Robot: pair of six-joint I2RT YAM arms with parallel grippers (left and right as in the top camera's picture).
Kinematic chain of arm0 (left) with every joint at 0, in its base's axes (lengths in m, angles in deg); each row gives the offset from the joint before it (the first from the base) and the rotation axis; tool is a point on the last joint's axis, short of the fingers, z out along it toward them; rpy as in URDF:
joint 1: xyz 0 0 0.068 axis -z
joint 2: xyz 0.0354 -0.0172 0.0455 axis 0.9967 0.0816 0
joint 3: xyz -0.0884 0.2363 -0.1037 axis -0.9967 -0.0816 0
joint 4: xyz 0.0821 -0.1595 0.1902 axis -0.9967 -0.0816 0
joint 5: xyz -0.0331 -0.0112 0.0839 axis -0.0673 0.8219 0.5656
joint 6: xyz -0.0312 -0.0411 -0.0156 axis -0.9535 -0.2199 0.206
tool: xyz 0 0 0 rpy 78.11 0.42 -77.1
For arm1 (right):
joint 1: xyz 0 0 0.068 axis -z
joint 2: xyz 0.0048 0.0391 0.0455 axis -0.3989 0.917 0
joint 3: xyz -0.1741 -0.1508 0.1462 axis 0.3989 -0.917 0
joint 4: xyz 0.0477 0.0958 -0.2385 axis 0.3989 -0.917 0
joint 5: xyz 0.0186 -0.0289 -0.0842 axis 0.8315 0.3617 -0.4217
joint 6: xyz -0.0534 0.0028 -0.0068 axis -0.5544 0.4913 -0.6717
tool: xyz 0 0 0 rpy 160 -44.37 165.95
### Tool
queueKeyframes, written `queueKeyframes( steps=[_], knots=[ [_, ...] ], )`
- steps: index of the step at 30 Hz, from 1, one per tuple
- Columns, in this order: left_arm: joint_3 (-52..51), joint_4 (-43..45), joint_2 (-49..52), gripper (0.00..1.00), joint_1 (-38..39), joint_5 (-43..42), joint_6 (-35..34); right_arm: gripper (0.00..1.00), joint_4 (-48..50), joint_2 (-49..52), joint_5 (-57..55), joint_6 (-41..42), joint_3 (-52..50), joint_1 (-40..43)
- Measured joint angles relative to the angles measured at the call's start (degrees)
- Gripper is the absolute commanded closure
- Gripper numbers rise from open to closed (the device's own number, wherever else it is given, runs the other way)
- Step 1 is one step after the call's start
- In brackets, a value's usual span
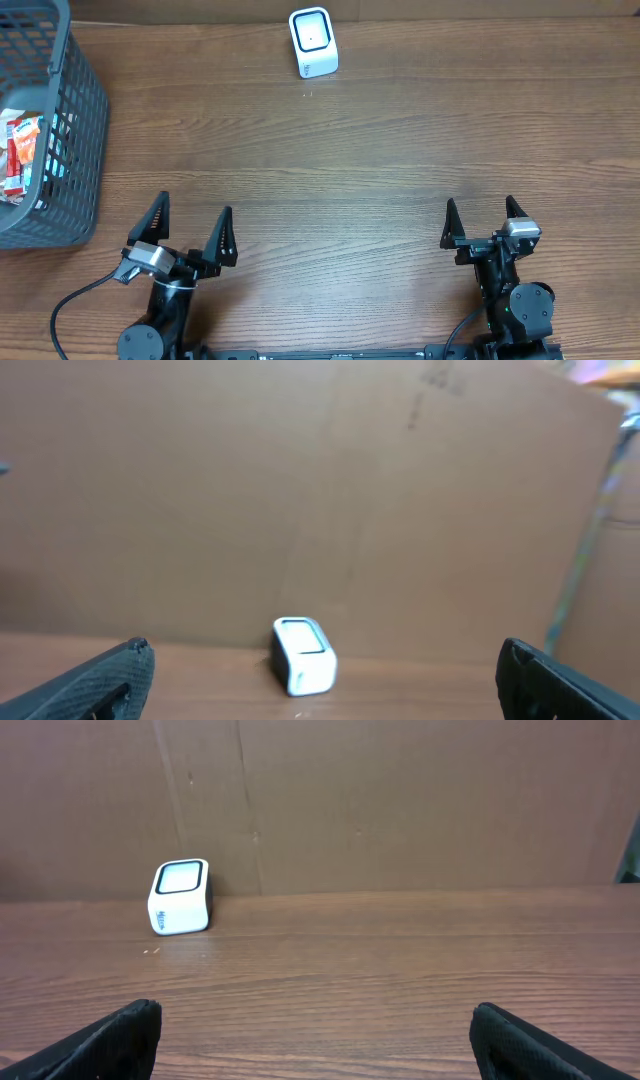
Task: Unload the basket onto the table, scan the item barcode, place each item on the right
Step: 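Move the left gripper left and reach into the grey basket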
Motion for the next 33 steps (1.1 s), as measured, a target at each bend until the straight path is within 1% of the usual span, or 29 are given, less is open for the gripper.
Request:
queueKeyframes(
  steps=[5, 9, 14, 18, 22, 26, 28, 33],
  knots=[
    [6.5, 0.0, 0.0, 0.00, 0.0, -1.9, 0.1, 0.00, -0.1, 0.0, 0.0, 0.0, 0.0, 0.0],
    [15.9, -1.4, 0.0, 0.00, 0.0, -2.1, 3.1, 0.00, 0.0, 0.0, 0.0, 0.0, 0.0, 0.0],
    [29.0, -9.9, 2.5, 0.00, 0.0, -1.3, 7.7, 0.00, 0.0, 0.0, 0.0, 0.0, 0.0, 0.0],
    [41.2, -16.9, 9.3, 0.00, 0.0, -0.6, 10.5, 0.00, 0.0, 0.0, 0.0, 0.0, 0.0, 0.0],
    [55.0, -25.6, 18.9, 0.00, 0.0, -0.2, 12.1, 0.00, 0.0, 0.0, 0.0, 0.0, 0.0, 0.0],
    [72.0, -38.4, 31.1, 0.00, 0.0, 0.1, 14.2, 0.00, 0.0, 0.0, 0.0, 0.0, 0.0, 0.0],
    [78.9, -44.4, 36.1, 0.00, 0.0, 0.4, 15.5, 0.00, 0.0, 0.0, 0.0, 0.0, 0.0, 0.0],
    [97.7, -61.5, 49.5, 0.00, 0.1, 3.6, 19.2, 0.00, 0.0, 0.0, 0.1, 0.0, 0.0, 0.0]
  ],
)
